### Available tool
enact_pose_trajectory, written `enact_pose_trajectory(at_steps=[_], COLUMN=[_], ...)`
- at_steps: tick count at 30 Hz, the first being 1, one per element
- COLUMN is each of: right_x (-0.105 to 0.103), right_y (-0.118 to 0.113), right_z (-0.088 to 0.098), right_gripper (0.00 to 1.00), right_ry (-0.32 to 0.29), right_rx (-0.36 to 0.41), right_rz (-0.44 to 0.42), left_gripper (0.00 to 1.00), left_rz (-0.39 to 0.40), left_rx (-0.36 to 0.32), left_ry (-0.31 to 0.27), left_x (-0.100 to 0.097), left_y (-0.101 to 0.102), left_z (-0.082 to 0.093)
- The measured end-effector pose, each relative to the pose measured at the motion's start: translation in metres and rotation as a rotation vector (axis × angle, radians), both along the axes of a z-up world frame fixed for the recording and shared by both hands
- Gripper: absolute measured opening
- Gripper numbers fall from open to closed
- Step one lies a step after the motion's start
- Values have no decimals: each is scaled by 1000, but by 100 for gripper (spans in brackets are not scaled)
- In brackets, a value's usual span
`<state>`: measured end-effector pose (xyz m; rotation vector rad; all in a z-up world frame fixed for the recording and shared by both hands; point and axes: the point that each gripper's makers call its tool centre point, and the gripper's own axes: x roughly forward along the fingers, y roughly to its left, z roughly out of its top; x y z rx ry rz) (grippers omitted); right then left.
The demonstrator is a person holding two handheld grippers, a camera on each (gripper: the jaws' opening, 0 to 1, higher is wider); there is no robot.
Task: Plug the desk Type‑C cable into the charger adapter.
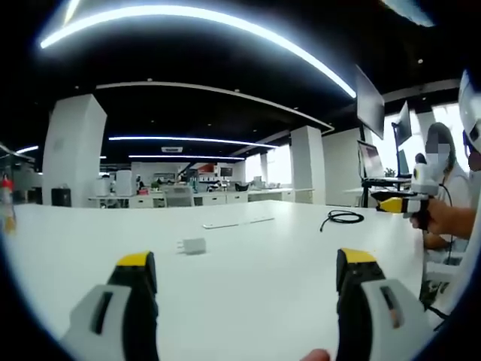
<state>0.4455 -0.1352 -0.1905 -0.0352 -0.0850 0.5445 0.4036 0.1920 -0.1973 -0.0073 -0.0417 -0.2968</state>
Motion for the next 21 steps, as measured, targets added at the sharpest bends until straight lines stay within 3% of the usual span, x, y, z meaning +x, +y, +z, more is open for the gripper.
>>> enact_pose_trajectory(at_steps=[15,21], right_x=[4,6], right_y=[-4,-3], right_z=[-6,-6], right_gripper=[100,100], right_ry=[18,14], right_rx=[-2,-7], right_rz=[-9,-10], left_gripper=[100,100], left_rz=[-10,-29], left_rx=[31,54], left_ry=[5,11], left_x=[9,23], left_y=[2,3], left_z=[-1,-2])
